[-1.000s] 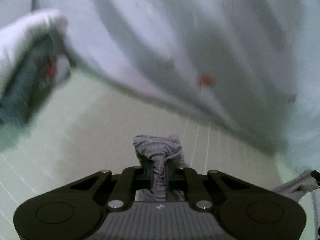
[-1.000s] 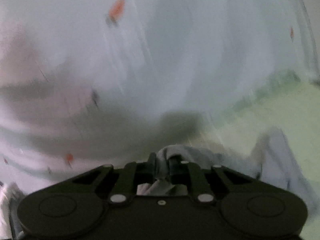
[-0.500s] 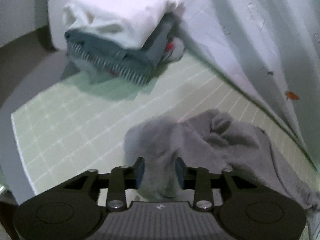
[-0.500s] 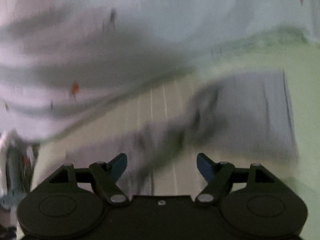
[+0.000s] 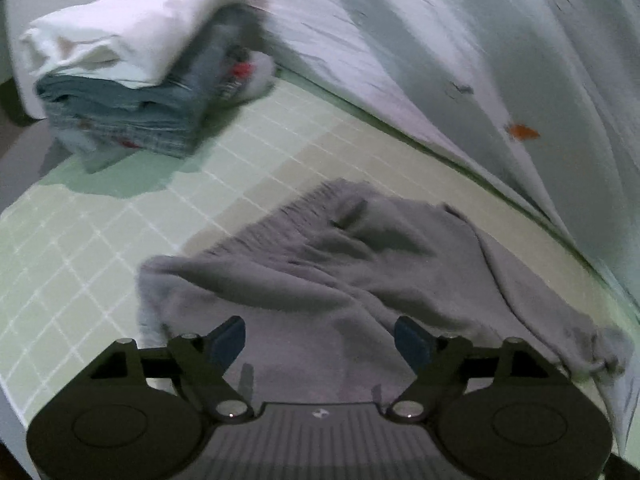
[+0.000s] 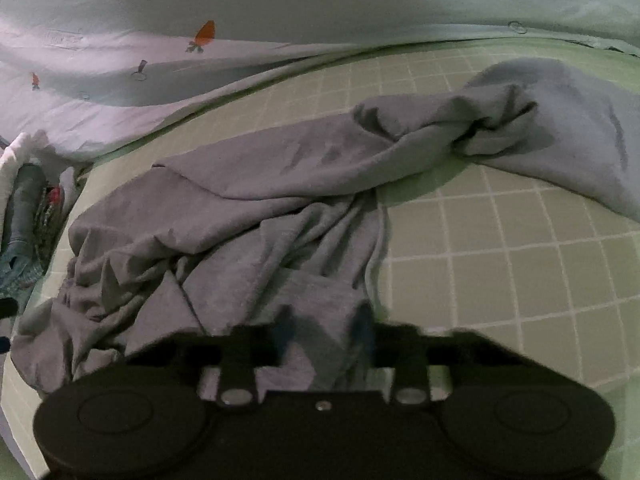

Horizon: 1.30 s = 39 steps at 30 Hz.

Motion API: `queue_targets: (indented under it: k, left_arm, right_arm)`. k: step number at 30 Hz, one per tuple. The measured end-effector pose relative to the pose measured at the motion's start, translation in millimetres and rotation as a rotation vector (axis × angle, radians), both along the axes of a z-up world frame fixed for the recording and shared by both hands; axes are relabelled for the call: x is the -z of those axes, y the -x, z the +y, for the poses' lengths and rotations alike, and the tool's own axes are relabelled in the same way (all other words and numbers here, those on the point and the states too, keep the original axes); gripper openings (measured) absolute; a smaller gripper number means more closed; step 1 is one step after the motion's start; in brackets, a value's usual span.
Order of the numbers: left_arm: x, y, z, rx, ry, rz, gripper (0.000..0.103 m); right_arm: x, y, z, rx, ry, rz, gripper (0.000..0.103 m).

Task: Fold clothes

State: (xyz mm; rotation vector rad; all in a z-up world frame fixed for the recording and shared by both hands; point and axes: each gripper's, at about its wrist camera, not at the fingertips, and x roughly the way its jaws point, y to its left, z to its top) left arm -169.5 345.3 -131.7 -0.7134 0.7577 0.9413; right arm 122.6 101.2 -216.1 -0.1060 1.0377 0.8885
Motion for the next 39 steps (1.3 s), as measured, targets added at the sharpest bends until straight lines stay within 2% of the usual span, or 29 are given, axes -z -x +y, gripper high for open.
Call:
queue_targets:
  k: [1, 4, 8, 10, 11, 12, 14, 15, 17, 20, 22, 23, 24, 27, 29, 30, 33, 39]
  left_arm:
    - [3.2, -4.1, -3.2, 0.013, 0.010, 0.008, 0.082]
    - [13.0, -15.4, -12.5, 0.047, 0.044, 0.041, 0.082]
    - [19.8, -26.7, -24.9, 0.087, 0.051, 0.074, 0.082]
    - [23.3, -31.8, -28.2, 0.101, 0.065, 0.082, 0.082]
    - [24.7, -34.3, -29.6, 0.106, 0.072, 0.086, 0.082]
    - [25.4, -36.7, -31.2, 0.113, 0.076, 0.089, 0.082]
    - [24.9, -39.6, -34.5, 0.126, 0.073, 0.093, 0.083]
    - [24.0, -40.0, -35.2, 0.130, 0.069, 0.097, 0.083]
    - [22.3, -40.7, -36.6, 0.137, 0.062, 0.105, 0.083]
    - [19.6, -40.1, -36.5, 0.133, 0.054, 0.117, 0.083]
    - [17.6, -38.7, -36.3, 0.128, 0.049, 0.122, 0.083]
    - [16.9, -38.2, -36.5, 0.126, 0.046, 0.127, 0.083]
    - [16.2, -37.6, -36.7, 0.125, 0.044, 0.131, 0.083]
    - [14.6, -36.7, -37.6, 0.121, 0.039, 0.141, 0.083]
    - [12.9, -36.9, -39.1, 0.123, 0.036, 0.142, 0.083]
    - [11.8, -37.2, -40.2, 0.125, 0.033, 0.142, 0.083]
    - [7.7, -38.3, -44.2, 0.129, 0.022, 0.142, 0.083]
    - [2.6, -36.6, -49.0, 0.119, 0.011, 0.145, 0.083]
  right_arm:
    - [-0.4, 1.0, -2.1, -0.004, -0.005, -0.005, 0.002]
    - [-15.2, 7.5, -14.5, -0.011, -0.038, -0.059, 0.001]
    - [-43.6, 17.3, -39.7, -0.028, -0.064, -0.122, 0.003]
    - [-42.3, 11.5, -42.7, 0.008, -0.040, -0.117, 0.019]
    - [-41.6, 8.5, -44.2, 0.026, -0.028, -0.114, 0.044]
    - [-41.0, 5.6, -45.7, 0.044, -0.016, -0.111, 0.057]
    - [-35.4, -1.9, -40.0, 0.065, 0.000, -0.114, 0.060]
    - [-32.6, -5.6, -37.1, 0.076, 0.008, -0.115, 0.074]
    - [-26.0, -8.1, -25.6, 0.063, 0.030, -0.164, 0.091]
    - [-12.8, -11.5, -2.4, 0.028, 0.099, -0.235, 0.092]
    - [-5.5, -15.3, 9.9, 0.004, 0.127, -0.247, 0.090]
    - [-2.7, -16.9, 15.2, -0.010, 0.134, -0.247, 0.084]
    - [-0.7, -17.0, 19.1, -0.032, 0.138, -0.243, 0.071]
    - [2.9, -16.2, 25.3, -0.090, 0.135, -0.232, 0.047]
    - [1.9, -14.4, 22.6, -0.120, 0.113, -0.228, 0.007]
    - [1.4, -13.5, 21.2, -0.135, 0.103, -0.227, 0.002]
    - [-1.4, -17.2, -0.8, -0.084, 0.103, -0.206, 0.002]
    - [-10.4, -36.2, -96.9, 0.114, 0.195, -0.239, 0.002]
